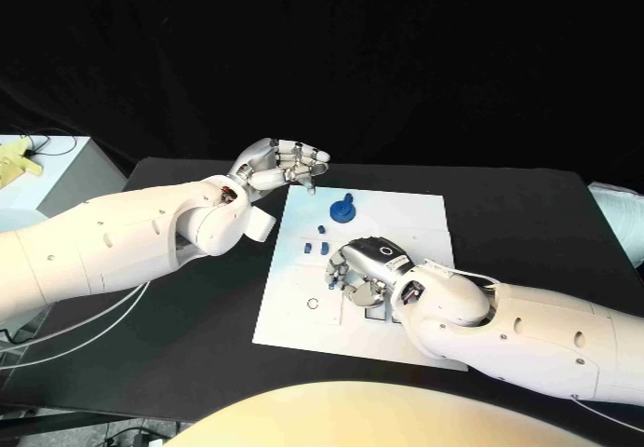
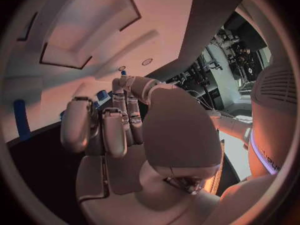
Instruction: Assemble the parts on the task board
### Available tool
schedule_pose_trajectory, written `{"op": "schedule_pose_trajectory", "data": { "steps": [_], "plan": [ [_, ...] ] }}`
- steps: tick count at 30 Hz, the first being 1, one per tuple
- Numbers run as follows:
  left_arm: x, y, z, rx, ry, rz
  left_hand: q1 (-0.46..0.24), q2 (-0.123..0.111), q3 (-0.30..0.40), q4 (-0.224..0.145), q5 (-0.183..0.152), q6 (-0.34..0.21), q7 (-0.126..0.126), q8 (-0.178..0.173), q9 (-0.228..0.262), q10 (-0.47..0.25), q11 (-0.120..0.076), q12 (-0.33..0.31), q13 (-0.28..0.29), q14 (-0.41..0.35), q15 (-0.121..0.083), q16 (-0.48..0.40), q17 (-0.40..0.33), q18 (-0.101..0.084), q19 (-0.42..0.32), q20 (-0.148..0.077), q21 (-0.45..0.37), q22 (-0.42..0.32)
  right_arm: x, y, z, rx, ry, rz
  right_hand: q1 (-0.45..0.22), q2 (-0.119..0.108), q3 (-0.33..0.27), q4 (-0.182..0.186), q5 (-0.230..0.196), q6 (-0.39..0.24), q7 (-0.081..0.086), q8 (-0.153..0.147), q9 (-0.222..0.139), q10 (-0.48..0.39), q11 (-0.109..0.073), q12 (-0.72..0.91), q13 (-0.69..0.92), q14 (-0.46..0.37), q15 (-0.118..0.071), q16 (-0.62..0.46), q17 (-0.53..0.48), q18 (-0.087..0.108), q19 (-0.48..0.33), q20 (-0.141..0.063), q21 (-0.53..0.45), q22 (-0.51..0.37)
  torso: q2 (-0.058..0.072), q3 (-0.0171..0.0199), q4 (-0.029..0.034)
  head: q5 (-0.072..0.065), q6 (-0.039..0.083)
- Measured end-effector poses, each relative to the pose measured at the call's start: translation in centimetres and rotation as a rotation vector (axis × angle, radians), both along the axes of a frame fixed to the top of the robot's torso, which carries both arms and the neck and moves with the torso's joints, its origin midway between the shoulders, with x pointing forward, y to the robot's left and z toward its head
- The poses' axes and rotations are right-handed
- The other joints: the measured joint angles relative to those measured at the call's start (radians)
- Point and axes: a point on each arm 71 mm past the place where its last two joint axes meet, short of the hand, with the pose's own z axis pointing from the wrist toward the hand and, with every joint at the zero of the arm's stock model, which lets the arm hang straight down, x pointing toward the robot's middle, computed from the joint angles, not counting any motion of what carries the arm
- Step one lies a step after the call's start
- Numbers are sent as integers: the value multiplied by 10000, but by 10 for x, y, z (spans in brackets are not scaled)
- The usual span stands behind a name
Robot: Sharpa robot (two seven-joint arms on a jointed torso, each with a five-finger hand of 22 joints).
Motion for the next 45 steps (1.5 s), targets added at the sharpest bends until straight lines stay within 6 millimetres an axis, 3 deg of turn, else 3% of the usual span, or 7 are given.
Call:
{"op": "schedule_pose_trajectory", "data": {
  "steps": [39, 45],
  "plan": [
    [0, 2, 0, 15, 31, 14, 0, 0, 1, -1, 0, -31, 31, 0, -8, -36, 36, 0, -17, 0, 0, 0, -6, 0, 0, 0, -45, -15, 0, 4, -7, -230, 186, 39, -54, 53, 28, -29, -38, -13, 14, 3, 33, 64, -1, -72, -14, 0, 0, -2, -38, 0, 0, 0, -83, -4, -5, -13, 2, 40, 0],
    [-1, 1, 0, 12, 41, -1, 0, 0, 1, -1, 0, -31, 31, 0, -8, -36, 36, 0, -17, 0, 0, 0, -16, 0, 0, 0, -45, -15, 2, 7, -10, -360, 250, 85, -303, 72, 16, -95, -114, -312, 243, -136, 29, -34, -40, -302, -95, 0, 0, -228, -334, 0, -48, 48, -552, -5, -7, -13, 0, 18, 0]
  ]
}}
